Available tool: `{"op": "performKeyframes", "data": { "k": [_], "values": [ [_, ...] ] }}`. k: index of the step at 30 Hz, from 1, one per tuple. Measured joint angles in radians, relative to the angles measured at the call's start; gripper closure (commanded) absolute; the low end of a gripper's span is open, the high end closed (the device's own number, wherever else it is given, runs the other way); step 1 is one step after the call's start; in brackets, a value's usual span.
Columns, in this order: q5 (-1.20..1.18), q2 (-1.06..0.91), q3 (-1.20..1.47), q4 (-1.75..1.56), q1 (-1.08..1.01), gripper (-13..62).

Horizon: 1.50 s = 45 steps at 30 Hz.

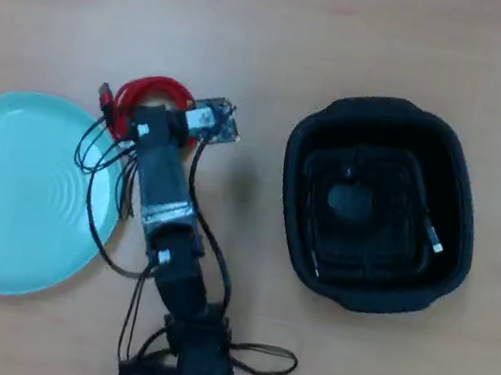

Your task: Put a black charging cable in a black bowl and put a red charging cable in a green bowl

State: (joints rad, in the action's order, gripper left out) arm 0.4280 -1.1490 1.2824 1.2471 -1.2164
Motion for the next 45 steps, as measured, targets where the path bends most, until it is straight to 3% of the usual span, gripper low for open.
{"op": "performKeyframes", "data": {
  "k": [10,18,21,33,45],
  "values": [
    [-0.02,0.123,-0.092,0.046,0.006,26.0],
    [-0.066,0.123,-0.094,0.044,0.006,58.8],
    [-0.066,0.123,-0.092,0.044,0.006,55.5],
    [-0.149,0.094,-0.095,0.018,0.009,55.5],
    [-0.153,-0.184,-0.092,-0.037,-0.025,55.5]
  ]
}}
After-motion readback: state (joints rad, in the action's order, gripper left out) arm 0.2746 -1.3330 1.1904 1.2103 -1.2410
